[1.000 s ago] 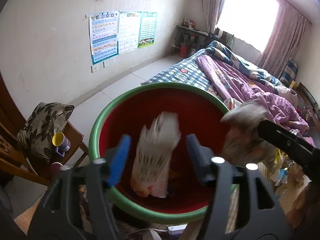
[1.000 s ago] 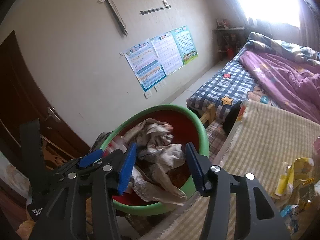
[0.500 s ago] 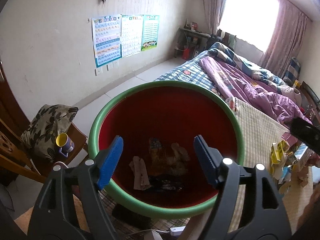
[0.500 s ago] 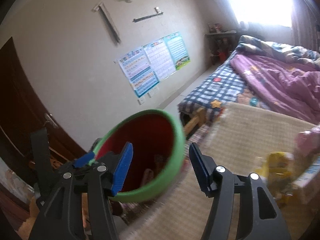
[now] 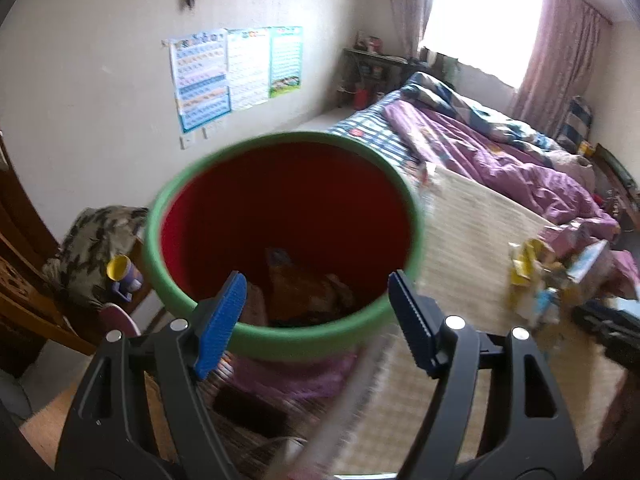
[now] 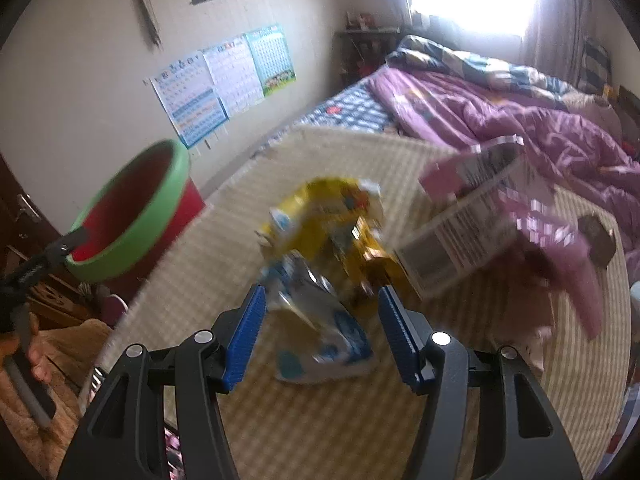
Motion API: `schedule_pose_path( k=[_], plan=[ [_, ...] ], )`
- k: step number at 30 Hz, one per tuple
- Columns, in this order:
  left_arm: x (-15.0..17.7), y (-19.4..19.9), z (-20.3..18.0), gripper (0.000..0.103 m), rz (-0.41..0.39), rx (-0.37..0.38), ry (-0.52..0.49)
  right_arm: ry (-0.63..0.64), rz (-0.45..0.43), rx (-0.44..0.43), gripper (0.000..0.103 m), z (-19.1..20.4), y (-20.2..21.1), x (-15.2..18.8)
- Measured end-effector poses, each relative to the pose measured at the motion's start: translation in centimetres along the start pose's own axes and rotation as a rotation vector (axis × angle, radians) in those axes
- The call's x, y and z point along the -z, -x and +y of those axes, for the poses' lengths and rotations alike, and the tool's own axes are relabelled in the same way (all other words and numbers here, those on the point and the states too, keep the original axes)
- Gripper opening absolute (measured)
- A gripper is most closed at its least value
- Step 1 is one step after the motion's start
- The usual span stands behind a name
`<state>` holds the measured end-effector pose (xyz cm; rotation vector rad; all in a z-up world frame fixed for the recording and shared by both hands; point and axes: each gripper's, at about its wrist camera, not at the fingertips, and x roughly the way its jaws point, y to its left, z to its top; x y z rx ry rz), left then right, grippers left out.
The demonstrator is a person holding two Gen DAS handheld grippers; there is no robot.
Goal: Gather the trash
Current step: 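Move both tools back to the mat of wrappers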
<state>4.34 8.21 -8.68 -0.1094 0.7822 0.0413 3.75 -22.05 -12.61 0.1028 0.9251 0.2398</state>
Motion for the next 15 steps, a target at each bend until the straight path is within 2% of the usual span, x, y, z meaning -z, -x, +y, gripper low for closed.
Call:
schedule_pose_path(
  k=[2,6,10,15],
  plan=[
    [0.5,0.3,-0.8,0.070,0.013,0.028,0.002,-0.017,0.001,-0.006,0.058,-0.7,-0.2,0.4],
    [1.2,1.1,-2.6,0.070,0.036,0.067,0.003,-0.045,-0.069,0.021,0.058,-1.9,1.0,0.4],
    [2.1,0.9,-4.9,0.070,0.083,0.150,0.007,-0.010,-0.078,0.032,0.056,-2.2,0.3,-0.8],
    [2.8,0.8,-8.1,0.070,0.112,0.193,-0.035,0.046,-0.071,0.019,0.046,-1.4,-1.5,-2.0]
  ],
)
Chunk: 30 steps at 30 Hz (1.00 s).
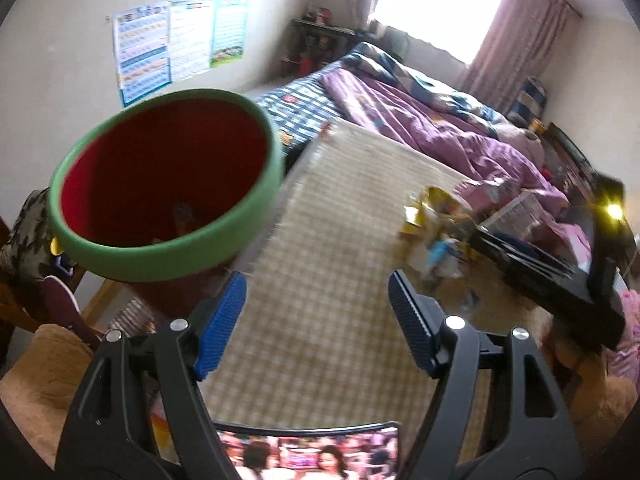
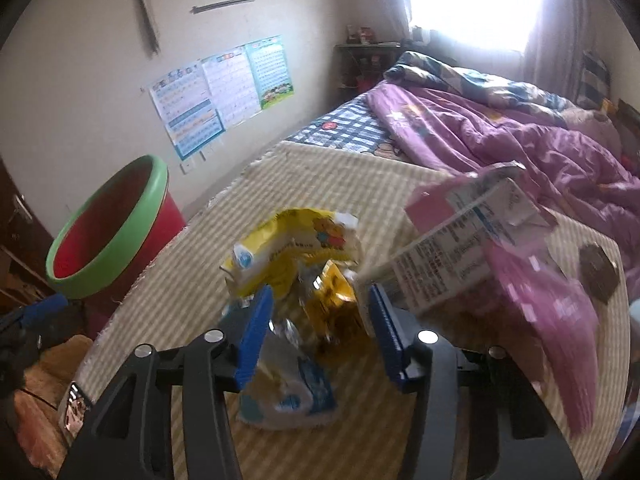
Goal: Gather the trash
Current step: 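Move both tools back to the mat of wrappers, then grasp the blue-white snack bag with the left gripper while the right grasps a yellow wrapper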
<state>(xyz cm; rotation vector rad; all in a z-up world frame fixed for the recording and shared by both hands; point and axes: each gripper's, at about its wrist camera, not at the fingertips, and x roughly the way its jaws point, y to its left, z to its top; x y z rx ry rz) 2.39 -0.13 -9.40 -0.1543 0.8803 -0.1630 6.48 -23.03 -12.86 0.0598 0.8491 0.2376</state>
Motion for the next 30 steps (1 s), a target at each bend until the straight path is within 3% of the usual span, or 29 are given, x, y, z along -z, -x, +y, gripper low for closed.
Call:
schedule_pose_path(
  k=[1,3,5,11,16,22,25,30],
  plan=[
    [0.0,-0.1,-0.5,0.070,0.004,0.005,-0.009,0.013,0.004,0.001,0.043,0.2,-0.3,-0.1],
    [0.1,-0.2,-1.2,0.070,0.008,0.010,-0.018,0.028,0.047,-0.001,0.019,0.7,-1.4,-0.2],
    [0.2,-0.4,-1.7,0.070,0.015,0.019,-0.023,0.020,0.074,-0.015,0.011,0.6,-1.9,0.0],
    [0.1,-1.7,-3.2,0.070,0.051,0.047,-0.043,-0.023,0.018,-0.070,0.009,-0.6,1.3,0.2],
    [0.3,-3.5,-5.5,0.070,0.094,0.121,-0.084,-0.089,-0.075,-0.094,0.009,-2.3,5.8,0.2],
    [1.4,-7.1,-8.6,0.070,0.194,0.179,-0.135,-0.140,-0.120,-0.095,0.009,-3.6,8.3,-0.1],
    [1.7,-8.6,-9.7,0.065,0.237,0.213,-0.129,-0.153,-0.117,-0.095,0.009,-4.0,8.8,0.1],
    [1.6,-10.2,-10.1,0.046,0.269,0.211,-0.106,-0.175,-0.107,-0.103,0.009,-4.1,8.7,0.6]
  ],
)
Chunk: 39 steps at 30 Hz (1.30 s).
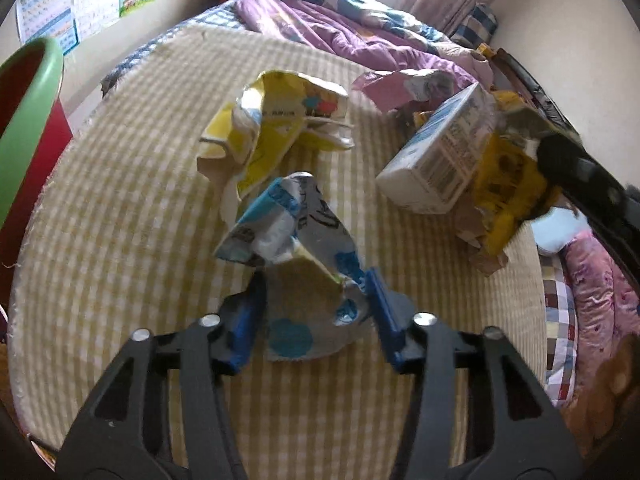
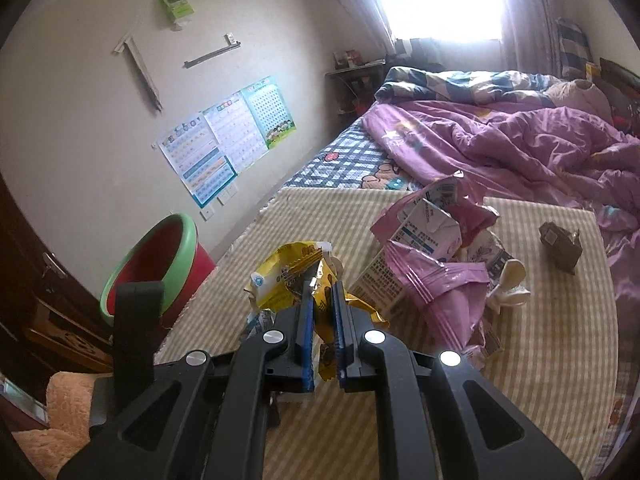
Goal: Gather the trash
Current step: 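Grasp the blue-white snack bag with the left gripper while the right grasps a yellow wrapper, then carry both wrappers over the red bucket and open the left gripper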
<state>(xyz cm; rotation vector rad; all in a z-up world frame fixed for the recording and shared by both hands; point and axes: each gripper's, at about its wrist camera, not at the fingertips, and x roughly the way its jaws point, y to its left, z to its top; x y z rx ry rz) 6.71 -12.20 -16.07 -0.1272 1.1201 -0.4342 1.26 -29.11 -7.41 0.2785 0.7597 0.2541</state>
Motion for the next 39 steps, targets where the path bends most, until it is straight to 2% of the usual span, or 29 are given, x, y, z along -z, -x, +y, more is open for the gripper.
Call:
schedule_pose_path(
  k=[3,7,20,28,39],
  plan=[
    [-0.2,-0.1,0.2,0.038,0.002,0.000,0.013,-0.003,0.004,-0.004,0.009,0.1,-0.1,0.2],
    [0.1,1.2,1.3,0.035,-0.019,-0.001,0.048,0.007,0.001,-0.011,0.009,0.7,0.0,0.2],
    [-1.2,9.9,2.7,0.034,-0.272,-0.159,0.036,0.047,-0.008,-0.043,0.009,3.0,-0.1,-0.1],
    [-1.7,13.8,4.1,0.034,-0.383,-0.253,0.034,0.089,-0.022,-0.068,0.009,5.2,-0.3,-0.9],
    [-1.2,16.2,7.6,0.034,-0.431,-0.334,0.074,0.127,-0.037,-0.107,0.009,8.0,-1.3,-1.7]
  ],
)
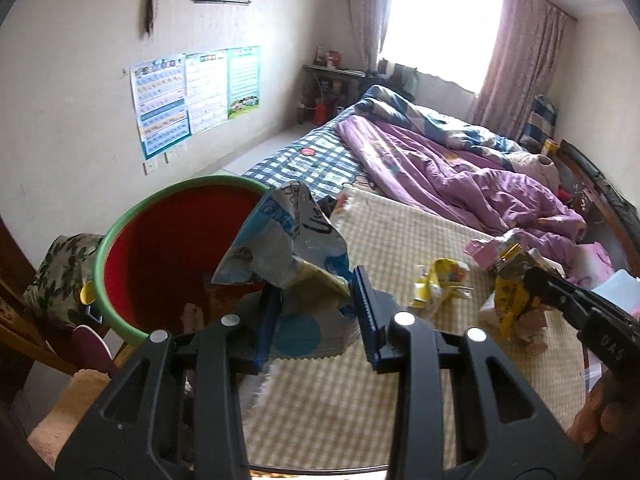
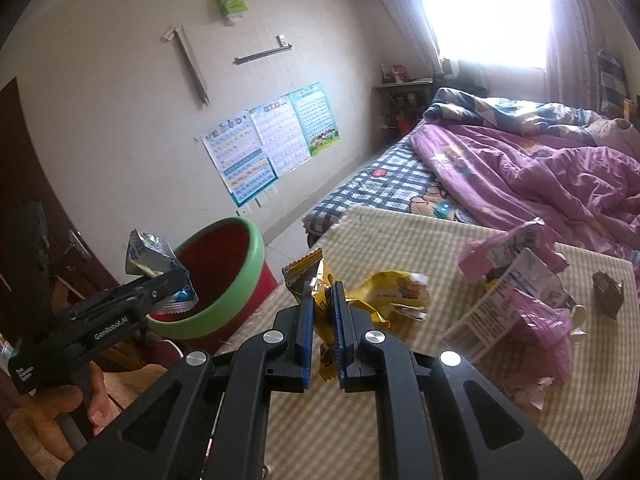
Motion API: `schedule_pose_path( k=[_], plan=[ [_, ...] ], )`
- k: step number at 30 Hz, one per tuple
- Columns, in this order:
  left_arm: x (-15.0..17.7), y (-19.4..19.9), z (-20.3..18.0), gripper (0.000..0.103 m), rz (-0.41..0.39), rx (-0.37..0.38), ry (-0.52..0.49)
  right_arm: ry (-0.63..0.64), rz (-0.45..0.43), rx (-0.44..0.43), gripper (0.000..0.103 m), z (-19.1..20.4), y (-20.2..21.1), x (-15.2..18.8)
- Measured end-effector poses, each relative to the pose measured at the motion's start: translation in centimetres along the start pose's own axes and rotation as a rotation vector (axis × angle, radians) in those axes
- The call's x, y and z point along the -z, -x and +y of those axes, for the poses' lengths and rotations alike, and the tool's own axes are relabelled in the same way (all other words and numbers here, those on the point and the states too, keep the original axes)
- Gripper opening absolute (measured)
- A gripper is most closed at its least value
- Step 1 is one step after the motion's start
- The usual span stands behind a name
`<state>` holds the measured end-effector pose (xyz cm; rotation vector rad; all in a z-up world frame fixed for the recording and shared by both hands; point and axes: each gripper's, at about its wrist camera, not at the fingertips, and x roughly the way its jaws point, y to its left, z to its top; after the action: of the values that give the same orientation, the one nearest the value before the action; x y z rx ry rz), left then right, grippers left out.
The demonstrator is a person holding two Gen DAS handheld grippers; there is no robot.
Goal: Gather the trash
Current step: 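Carry both wrappers over the red bucket and open the left gripper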
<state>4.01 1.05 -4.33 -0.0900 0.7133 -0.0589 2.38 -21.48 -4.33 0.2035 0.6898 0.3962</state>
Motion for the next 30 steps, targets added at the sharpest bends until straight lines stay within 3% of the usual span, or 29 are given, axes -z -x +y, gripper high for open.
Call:
schedule_pose_path(
  k=[30],
  plan=[
    [0.2,-0.8,5.3,0.034,0.013,-0.049,0.055,0.054,0.017,-0.094,0.009,5.4,-4.4,-1.9]
  ],
)
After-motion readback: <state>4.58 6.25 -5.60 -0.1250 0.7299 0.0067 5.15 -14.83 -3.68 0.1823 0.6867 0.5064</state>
